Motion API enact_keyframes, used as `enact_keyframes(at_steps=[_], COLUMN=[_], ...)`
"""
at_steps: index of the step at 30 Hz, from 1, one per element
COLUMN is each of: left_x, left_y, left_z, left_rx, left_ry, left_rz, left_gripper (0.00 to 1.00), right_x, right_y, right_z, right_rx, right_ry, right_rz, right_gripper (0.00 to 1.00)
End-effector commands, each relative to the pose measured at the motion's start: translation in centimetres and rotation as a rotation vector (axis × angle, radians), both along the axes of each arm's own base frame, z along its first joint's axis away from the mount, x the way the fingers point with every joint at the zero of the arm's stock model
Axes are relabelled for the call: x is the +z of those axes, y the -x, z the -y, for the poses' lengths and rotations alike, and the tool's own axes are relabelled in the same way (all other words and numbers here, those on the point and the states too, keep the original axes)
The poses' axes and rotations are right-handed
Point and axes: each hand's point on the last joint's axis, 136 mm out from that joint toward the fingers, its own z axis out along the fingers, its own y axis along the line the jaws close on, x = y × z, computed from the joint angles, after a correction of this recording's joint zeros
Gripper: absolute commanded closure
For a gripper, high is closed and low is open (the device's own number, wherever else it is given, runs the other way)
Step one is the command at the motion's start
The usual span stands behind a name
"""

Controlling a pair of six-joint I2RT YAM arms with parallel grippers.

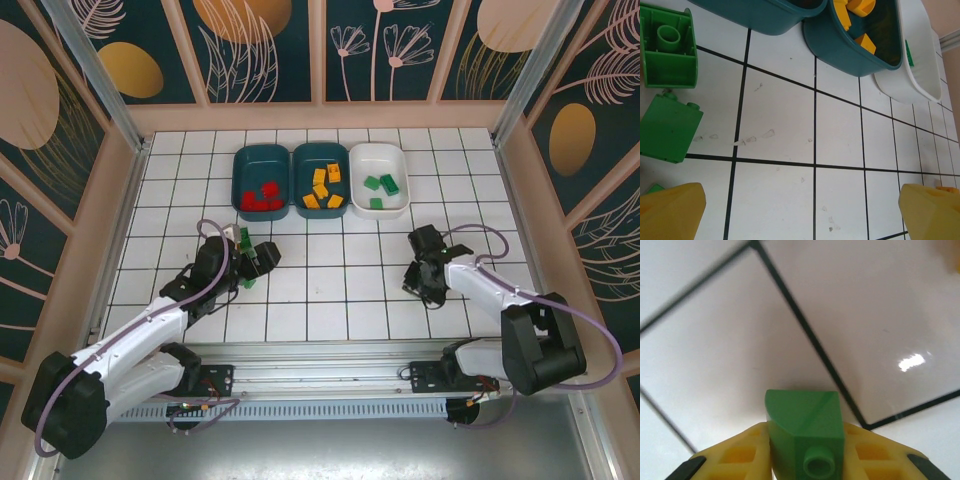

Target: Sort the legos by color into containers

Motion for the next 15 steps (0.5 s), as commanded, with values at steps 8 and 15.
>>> enact_keyframes(at_steps=[8, 15], left_x=[1.4, 1.7], left_y=[-0.5, 0.1], left_z=[0.7, -0.3], left_rx=[-0.009, 0.014], left_ry=[0.03, -0.001], left_rz=[0.004, -0.001], left_gripper=[0.02, 0.01], right_x=[10.9, 11.1], right_y=[-16.0, -24.7], right_z=[-5.0, -5.7], right_rx=[0.18, 0.193], right_ry=[0.054, 0.071], right_rz=[0.395, 0.434], right_gripper=[0.82, 0.75])
